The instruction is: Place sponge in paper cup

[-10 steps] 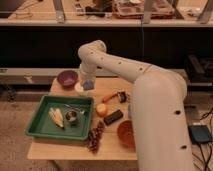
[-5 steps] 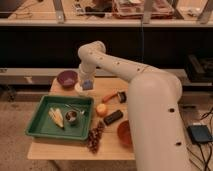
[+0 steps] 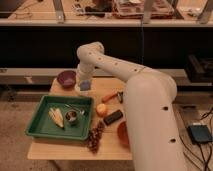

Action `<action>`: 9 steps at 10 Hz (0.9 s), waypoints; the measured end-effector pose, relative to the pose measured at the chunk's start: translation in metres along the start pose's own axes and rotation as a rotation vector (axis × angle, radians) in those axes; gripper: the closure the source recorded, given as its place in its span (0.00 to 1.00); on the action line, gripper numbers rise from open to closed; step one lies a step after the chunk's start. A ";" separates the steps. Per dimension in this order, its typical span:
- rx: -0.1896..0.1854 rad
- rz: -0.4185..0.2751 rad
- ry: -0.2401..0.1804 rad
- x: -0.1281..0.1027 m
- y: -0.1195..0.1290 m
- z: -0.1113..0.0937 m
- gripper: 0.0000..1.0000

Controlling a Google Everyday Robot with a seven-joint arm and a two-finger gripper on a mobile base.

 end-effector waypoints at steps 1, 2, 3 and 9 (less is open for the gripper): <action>0.007 0.005 -0.001 0.003 0.000 0.003 1.00; 0.017 0.014 0.001 0.009 -0.001 0.005 1.00; 0.022 0.022 0.003 0.015 -0.001 0.008 1.00; -0.002 0.022 -0.006 0.010 0.001 0.021 0.75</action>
